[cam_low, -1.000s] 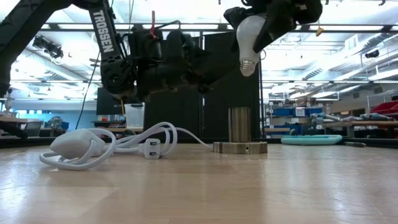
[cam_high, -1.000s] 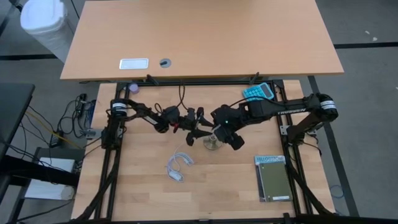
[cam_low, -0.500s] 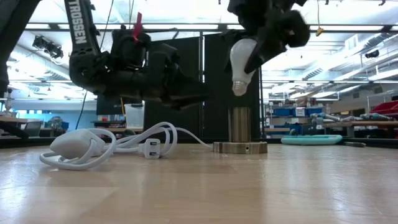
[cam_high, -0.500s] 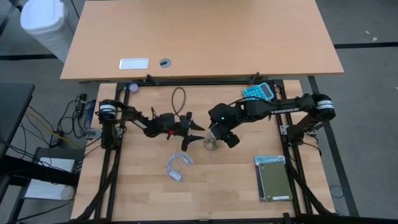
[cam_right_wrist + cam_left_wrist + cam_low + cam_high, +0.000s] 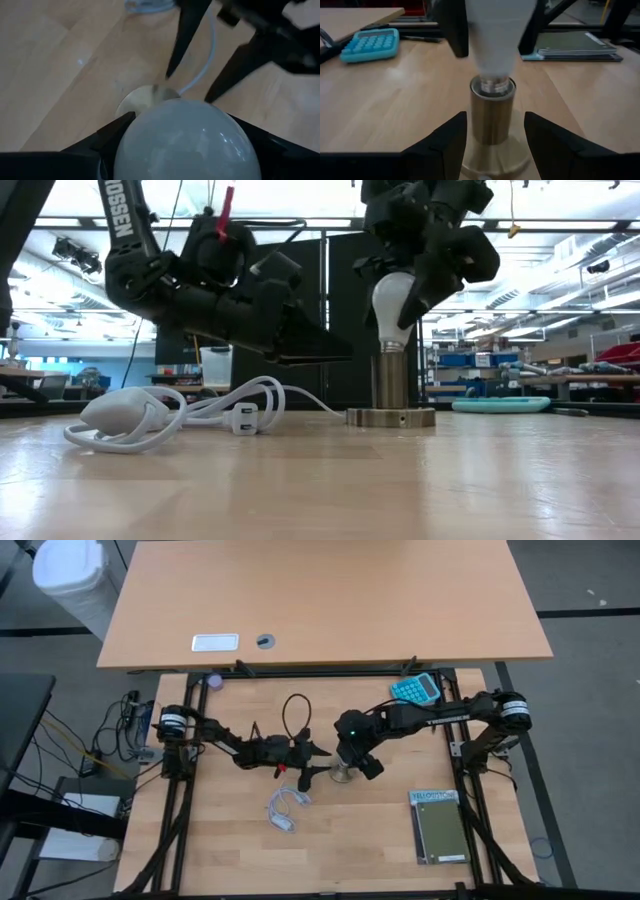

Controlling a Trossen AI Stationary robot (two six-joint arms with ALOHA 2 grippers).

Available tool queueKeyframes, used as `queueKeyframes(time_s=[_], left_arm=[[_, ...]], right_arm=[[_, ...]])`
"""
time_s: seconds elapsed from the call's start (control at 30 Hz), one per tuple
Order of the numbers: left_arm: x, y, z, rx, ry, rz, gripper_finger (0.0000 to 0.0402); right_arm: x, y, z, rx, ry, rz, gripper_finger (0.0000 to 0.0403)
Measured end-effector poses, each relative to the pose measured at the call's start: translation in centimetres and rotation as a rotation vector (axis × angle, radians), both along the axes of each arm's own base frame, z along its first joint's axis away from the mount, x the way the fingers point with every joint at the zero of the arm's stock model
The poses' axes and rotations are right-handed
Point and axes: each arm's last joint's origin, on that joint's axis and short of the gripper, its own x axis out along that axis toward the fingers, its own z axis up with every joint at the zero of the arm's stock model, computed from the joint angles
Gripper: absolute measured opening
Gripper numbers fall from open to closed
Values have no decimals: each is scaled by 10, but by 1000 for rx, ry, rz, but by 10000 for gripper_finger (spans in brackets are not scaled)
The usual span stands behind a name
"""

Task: Screw lightbulb
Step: Insert the lightbulb into the socket

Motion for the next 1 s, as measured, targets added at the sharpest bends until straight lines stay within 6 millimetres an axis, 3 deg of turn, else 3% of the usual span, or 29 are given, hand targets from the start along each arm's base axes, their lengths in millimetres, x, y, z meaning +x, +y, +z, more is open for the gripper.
queueKeyframes(time_s=[0.43, 0.7, 1.0], left_arm=[[18, -18, 3, -22, 71, 61, 203], [37, -19, -10, -76, 79, 94, 204], [49, -19, -11, 14, 83, 90, 182]], right_arm=[[6, 0, -12, 8, 27, 3, 272], [7, 1, -14, 13, 36, -8, 272], [7, 5, -16, 4, 50, -4, 271]])
